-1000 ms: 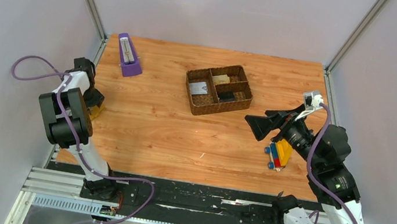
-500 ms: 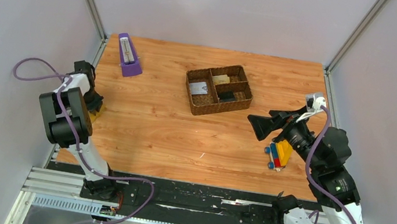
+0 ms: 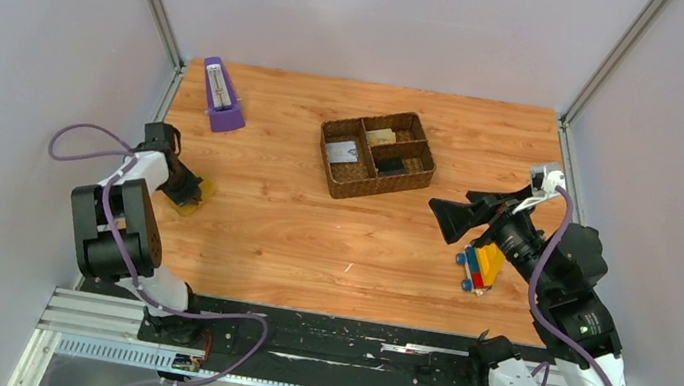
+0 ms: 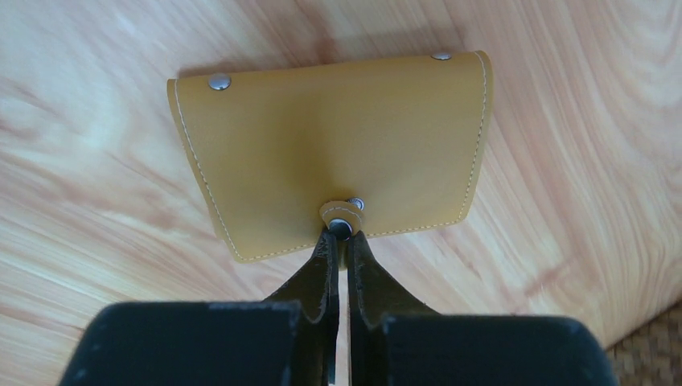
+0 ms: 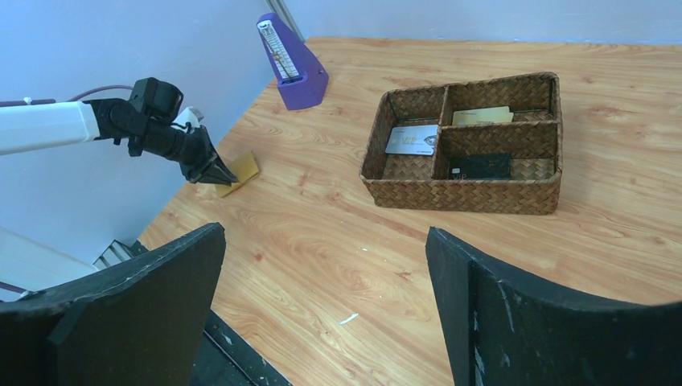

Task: Take the credit cards out of the card holder
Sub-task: Move the card holder to the center of the board.

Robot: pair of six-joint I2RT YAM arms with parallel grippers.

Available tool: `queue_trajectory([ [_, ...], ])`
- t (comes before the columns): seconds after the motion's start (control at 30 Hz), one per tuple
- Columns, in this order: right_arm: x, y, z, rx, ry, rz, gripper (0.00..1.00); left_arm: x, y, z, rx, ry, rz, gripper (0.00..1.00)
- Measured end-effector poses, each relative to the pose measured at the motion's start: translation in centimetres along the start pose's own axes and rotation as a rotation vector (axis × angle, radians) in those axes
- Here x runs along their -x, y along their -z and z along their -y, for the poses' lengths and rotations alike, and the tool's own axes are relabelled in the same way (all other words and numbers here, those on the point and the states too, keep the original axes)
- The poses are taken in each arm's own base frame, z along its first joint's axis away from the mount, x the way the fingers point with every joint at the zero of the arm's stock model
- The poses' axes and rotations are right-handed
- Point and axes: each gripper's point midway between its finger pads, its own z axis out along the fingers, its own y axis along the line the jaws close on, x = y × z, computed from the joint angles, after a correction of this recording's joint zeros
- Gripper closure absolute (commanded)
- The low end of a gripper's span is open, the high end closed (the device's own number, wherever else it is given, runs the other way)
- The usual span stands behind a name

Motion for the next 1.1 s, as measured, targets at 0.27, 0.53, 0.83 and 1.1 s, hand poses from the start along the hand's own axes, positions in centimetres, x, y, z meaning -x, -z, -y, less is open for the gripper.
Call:
queue_trajectory([
  [0.27, -0.5, -0.2, 0.3, -0.010, -0.006, -0.009, 0.02, -7.6, 1.7, 3.3, -0.113, -0.103, -0.121, 1.00],
  [0.53, -0.7, -0.2, 0.4, -0.014, -0.013, -0.016, 0.02, -14.3, 4.9, 5.6, -0.191, -0.222, -0.190, 0.93],
  [0.83, -1.8, -0.7, 0.9, -0.030, -0.045, -0.052, 0.04, -21.0, 8.1, 8.3, -0.301, -0.351, -0.282, 0.65],
  [1.1, -3.5, -1.5, 2.0, -0.093, -0.122, -0.121, 0.12, -18.9, 10.9, 11.8, -0.378, -0.445, -0.211, 0.48],
])
